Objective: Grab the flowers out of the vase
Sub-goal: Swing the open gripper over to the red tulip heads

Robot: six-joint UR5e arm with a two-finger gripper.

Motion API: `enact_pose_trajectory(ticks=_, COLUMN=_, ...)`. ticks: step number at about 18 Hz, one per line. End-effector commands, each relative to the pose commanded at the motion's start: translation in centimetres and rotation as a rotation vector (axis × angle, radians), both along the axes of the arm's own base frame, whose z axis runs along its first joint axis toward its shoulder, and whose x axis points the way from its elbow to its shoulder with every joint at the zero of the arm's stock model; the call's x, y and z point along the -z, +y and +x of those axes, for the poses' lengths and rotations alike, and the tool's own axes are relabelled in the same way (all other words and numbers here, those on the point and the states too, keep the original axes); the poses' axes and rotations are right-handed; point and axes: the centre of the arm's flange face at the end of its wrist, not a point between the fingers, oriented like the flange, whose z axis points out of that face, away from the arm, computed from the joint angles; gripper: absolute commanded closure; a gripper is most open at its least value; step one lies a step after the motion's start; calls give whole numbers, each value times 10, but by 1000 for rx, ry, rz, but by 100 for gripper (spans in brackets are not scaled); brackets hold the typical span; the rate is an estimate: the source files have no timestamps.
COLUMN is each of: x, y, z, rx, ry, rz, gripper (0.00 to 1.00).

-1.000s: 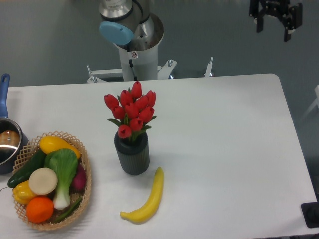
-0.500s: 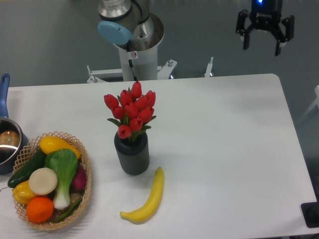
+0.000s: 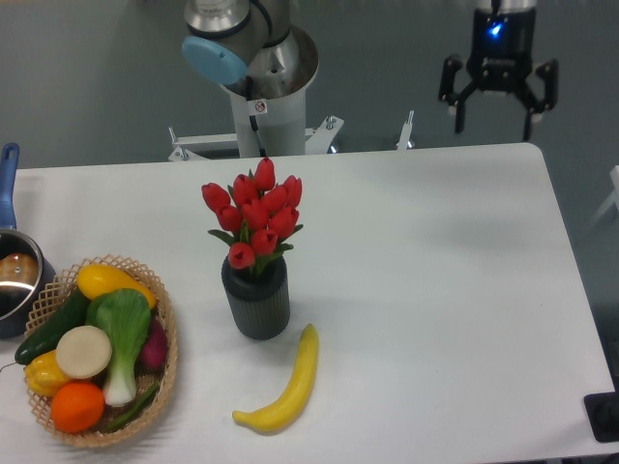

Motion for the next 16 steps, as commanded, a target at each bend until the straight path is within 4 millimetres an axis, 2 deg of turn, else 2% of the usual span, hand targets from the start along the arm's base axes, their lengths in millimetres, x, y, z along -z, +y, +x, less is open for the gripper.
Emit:
enact_pose_trajectory(ticks=4, x=17, y=15, z=18, rx=65, ry=-58, rz=163, gripper=0)
enact_pose_trajectory(ticks=6, x=17, y=32, z=28, rx=109, ry=-79, rz=224, gripper=0)
enact_pose_trajectory(ticks=8, x=21, y=49, z=40, rx=153, ry=-100, rz=251, gripper=0)
enact_pose_trajectory(ticks=13, x=34, y=76, z=60, rx=232, ry=-141, rz=294, gripper=0)
enact_pose_trajectory(ticks=16, x=51, y=80, z=72, rx=263, ry=-163, rz=312, gripper=0)
